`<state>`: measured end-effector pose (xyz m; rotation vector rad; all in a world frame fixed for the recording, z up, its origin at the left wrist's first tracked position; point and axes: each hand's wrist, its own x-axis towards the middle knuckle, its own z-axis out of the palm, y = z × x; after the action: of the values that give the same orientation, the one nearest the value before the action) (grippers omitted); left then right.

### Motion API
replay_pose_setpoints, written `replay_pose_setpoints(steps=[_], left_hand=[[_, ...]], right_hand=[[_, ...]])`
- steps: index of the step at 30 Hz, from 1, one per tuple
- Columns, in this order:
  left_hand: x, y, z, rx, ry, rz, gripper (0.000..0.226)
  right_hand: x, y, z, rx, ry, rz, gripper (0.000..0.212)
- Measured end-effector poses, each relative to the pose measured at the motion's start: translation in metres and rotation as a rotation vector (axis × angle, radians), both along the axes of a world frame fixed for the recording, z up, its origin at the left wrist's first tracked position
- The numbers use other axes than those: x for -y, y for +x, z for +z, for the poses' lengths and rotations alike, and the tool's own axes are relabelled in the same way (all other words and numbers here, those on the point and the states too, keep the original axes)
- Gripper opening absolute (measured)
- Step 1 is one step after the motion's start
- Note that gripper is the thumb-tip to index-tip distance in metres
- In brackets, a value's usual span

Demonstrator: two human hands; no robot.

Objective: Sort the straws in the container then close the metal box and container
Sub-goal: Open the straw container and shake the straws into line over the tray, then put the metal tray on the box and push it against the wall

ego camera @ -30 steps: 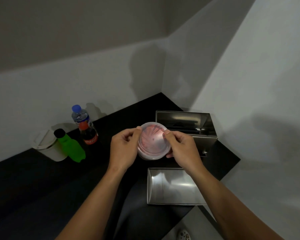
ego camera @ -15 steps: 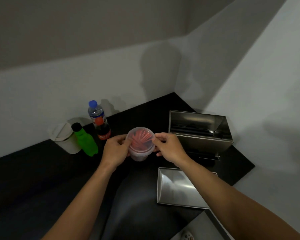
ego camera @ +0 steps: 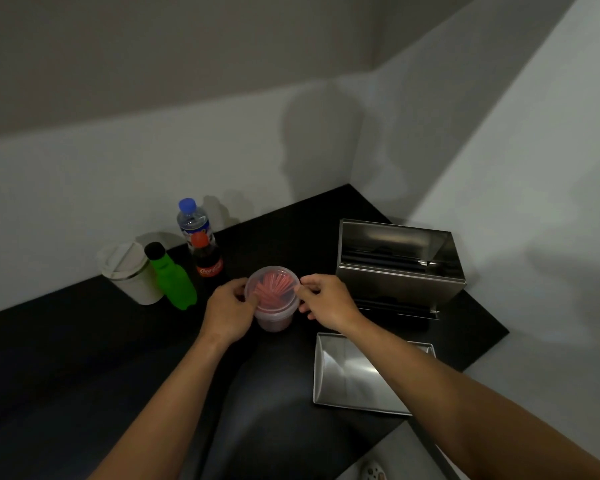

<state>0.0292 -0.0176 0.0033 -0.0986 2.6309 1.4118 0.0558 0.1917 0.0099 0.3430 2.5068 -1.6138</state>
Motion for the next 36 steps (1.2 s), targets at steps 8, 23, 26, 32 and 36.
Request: replay_pose_setpoints(steps=[8,23,26,32,36], left_hand=[[-0.014,0.018,0.032,-0.201,-0.063,0.009,0.045],[-0.096,0.065,0.005,0.174,0.031,-0.457,0.047],[-0.105,0.069,-0.014,0.248,-0.08,-0.444,0.072],[-0.114,0.082,-0.039,0.394,-0.22,-0.404,0.097],[-0.117,0.09,-0.045,0.404,-0.158,-0.377,0.08]], right_hand=[[-0.031,0.019,0.012,-0.042,0.049,-0.016,0.041],[-0.142,0.115,0.024,-0.04,0.169,-0.189,0.047],[-0.156,0.132,0.002,0.059,0.207,-0.25,0.053],[-0.167,0.156,-0.036,0.3,0.376,-0.301,0.071],[-0.165,0.156,-0.046,0.351,0.398,-0.309,0.071]])
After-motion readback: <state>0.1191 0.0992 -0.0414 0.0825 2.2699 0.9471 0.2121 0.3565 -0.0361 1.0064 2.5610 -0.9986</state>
